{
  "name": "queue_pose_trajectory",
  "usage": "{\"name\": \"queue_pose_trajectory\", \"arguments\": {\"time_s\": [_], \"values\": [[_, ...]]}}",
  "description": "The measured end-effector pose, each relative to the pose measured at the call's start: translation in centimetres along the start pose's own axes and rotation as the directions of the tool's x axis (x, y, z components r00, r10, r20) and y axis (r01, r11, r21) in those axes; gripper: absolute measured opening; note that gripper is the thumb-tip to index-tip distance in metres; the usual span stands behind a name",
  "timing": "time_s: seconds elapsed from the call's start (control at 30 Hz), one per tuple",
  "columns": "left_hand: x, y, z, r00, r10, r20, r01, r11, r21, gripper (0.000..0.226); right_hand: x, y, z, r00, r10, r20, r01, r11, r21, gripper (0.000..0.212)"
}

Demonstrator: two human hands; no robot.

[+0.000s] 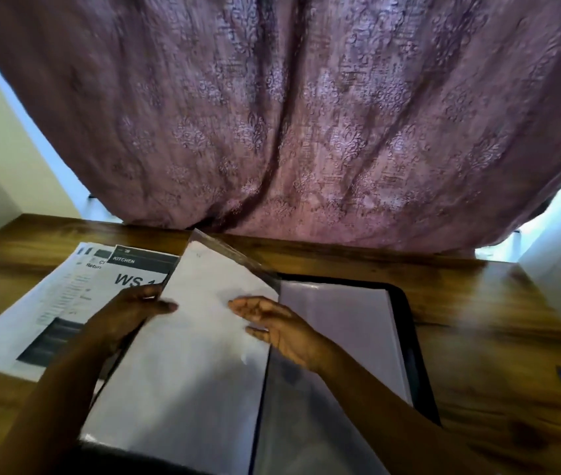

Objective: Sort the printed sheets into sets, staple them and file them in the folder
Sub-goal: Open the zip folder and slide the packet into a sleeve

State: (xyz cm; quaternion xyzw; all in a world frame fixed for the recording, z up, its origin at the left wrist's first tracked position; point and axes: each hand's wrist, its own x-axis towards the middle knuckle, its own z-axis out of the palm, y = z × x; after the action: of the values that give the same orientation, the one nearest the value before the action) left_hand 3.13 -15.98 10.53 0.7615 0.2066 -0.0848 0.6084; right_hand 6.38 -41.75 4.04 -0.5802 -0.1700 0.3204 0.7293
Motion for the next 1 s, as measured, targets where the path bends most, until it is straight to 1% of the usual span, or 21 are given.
{"name": "queue_pose_trajectory", "arguments": {"time_s": [0.03,0.07,0.1,0.13,0.17,0.2,0.23,0.27,0.37,0.43,0.5,0.6,0.67,0.73,0.8,0.87,0.93,1.0], "values": [[1.0,-0.9,-0.8,1.000,-0.005,-0.016,0.006,0.998,0.056,0.016,0.6,0.7,0.3,0.999,-0.017,-0.028,0.011,0.984,-0.178,0.034],[2.1,-2.2,-1.4,0.999,-0.019,-0.033,0.023,0.992,0.123,0.013,1.0,1.4,0.5,0.998,-0.042,-0.047,0.021,0.927,-0.374,0.033],[2.9,-3.4,-1.9,0.997,-0.045,-0.058,0.054,0.984,0.172,0.012,1.5,2.3,0.7,0.997,-0.065,-0.042,0.029,0.819,-0.573,0.034],[3.7,-4.7,-2.1,0.994,-0.070,-0.085,0.089,0.967,0.237,0.014,1.8,3.3,0.8,0.996,-0.090,-0.019,0.044,0.650,-0.758,0.034],[4.3,-6.0,-2.2,0.990,-0.072,-0.117,0.106,0.941,0.321,0.020,2.0,4.2,1.0,0.993,-0.120,0.021,0.074,0.457,-0.886,0.037],[4.8,-7.1,-2.2,0.987,-0.051,-0.153,0.111,0.901,0.419,0.028,2.0,5.0,1.1,0.987,-0.150,0.063,0.106,0.294,-0.950,0.040],[5.1,-8.1,-2.1,0.982,-0.014,-0.188,0.105,0.867,0.487,0.034,2.0,5.5,1.2,0.983,-0.163,0.085,0.116,0.194,-0.974,0.042],[4.9,-8.7,-2.0,0.975,0.028,-0.219,0.090,0.855,0.511,0.037,2.2,5.7,1.4,0.982,-0.168,0.085,0.111,0.149,-0.983,0.043],[4.0,-9.2,-2.4,0.946,0.164,-0.279,0.024,0.823,0.568,0.034,3.4,5.2,2.1,0.983,-0.173,0.064,0.077,0.072,-0.994,0.040],[3.7,-9.2,-3.7,0.928,0.209,-0.309,0.019,0.801,0.599,0.029,4.7,4.6,2.8,0.988,-0.146,0.056,0.059,0.015,-0.998,0.038],[3.9,-9.4,-6.0,0.899,0.228,-0.374,0.027,0.823,0.567,0.026,6.4,4.7,3.7,0.990,-0.129,0.054,0.057,0.019,-0.998,0.037],[5.0,-10.0,-11.0,0.864,0.217,-0.454,0.058,0.853,0.518,0.028,9.2,5.1,5.6,0.990,-0.129,0.057,0.062,0.038,-0.997,0.039],[6.2,-10.9,-15.2,0.839,0.209,-0.502,0.116,0.834,0.540,0.030,11.2,5.3,7.2,0.990,-0.130,0.047,0.053,0.040,-0.998,0.042],[7.7,-11.9,-18.8,0.817,0.210,-0.537,0.187,0.785,0.591,0.037,12.9,5.4,8.7,0.991,-0.124,0.048,0.053,0.040,-0.998,0.047],[9.4,-12.8,-22.2,0.820,0.173,-0.546,0.254,0.744,0.618,0.044,14.4,5.8,10.3,0.990,-0.118,0.072,0.076,0.032,-0.997,0.061],[11.0,-13.4,-24.6,0.838,0.078,-0.540,0.304,0.755,0.581,0.053,15.8,6.4,11.7,0.989,-0.100,0.105,0.108,0.025,-0.994,0.076],[12.4,-14.0,-26.2,0.862,0.040,-0.505,0.312,0.744,0.591,0.057,16.7,7.0,12.8,0.987,-0.077,0.141,0.140,-0.024,-0.990,0.074],[13.3,-14.2,-27.1,0.879,0.057,-0.474,0.300,0.706,0.642,0.054,17.5,7.4,13.6,0.990,-0.026,0.141,0.138,-0.096,-0.986,0.065]]}}
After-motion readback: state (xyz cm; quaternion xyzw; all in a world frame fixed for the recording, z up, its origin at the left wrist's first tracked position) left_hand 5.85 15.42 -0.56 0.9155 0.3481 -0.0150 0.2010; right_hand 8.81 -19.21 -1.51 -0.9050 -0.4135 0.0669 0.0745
